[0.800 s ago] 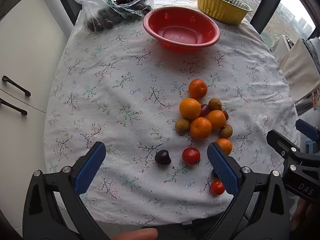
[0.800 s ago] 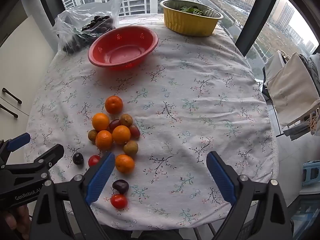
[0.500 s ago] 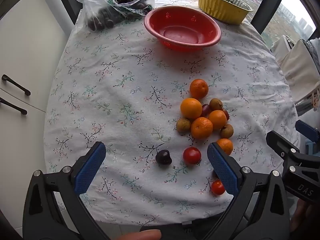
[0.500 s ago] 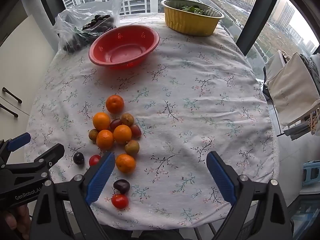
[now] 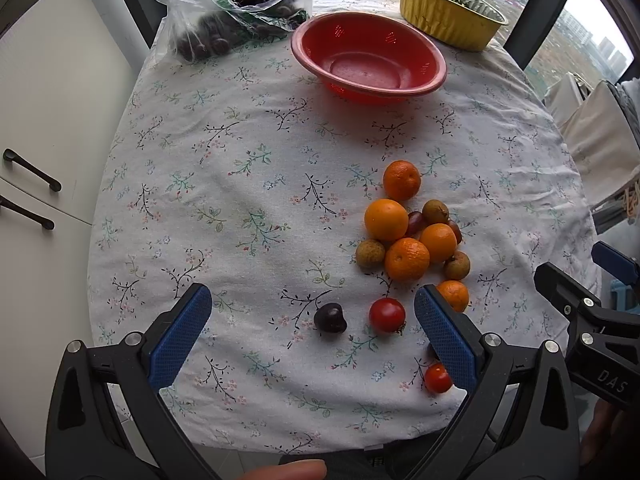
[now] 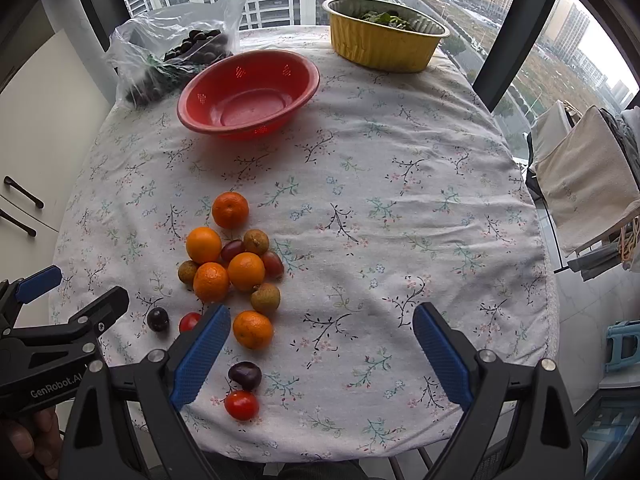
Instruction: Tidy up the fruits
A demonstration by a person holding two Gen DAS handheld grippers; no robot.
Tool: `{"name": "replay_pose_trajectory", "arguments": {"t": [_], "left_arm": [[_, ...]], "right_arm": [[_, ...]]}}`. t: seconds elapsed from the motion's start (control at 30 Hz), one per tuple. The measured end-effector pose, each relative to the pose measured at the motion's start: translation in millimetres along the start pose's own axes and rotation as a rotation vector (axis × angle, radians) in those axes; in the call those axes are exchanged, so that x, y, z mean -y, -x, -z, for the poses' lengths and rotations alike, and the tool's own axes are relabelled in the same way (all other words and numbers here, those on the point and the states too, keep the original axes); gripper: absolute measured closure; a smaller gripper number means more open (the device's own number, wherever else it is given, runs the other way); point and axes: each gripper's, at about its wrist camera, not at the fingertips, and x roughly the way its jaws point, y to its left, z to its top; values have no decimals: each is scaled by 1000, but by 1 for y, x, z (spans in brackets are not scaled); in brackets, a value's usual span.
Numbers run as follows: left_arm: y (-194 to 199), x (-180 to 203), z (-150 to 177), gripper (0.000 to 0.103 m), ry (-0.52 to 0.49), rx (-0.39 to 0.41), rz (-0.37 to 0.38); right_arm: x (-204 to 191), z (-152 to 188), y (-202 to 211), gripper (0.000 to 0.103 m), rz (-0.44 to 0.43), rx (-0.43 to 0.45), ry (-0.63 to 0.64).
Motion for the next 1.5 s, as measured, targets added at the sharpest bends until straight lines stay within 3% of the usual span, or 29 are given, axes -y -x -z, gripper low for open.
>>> {"name": "replay_pose_trajectory", "arguments": {"t": [1.5], "left_arm": [[-12, -12, -6, 0, 12, -12, 1]], "right_arm": [[-7, -6, -9, 8, 2, -17, -1]]}}
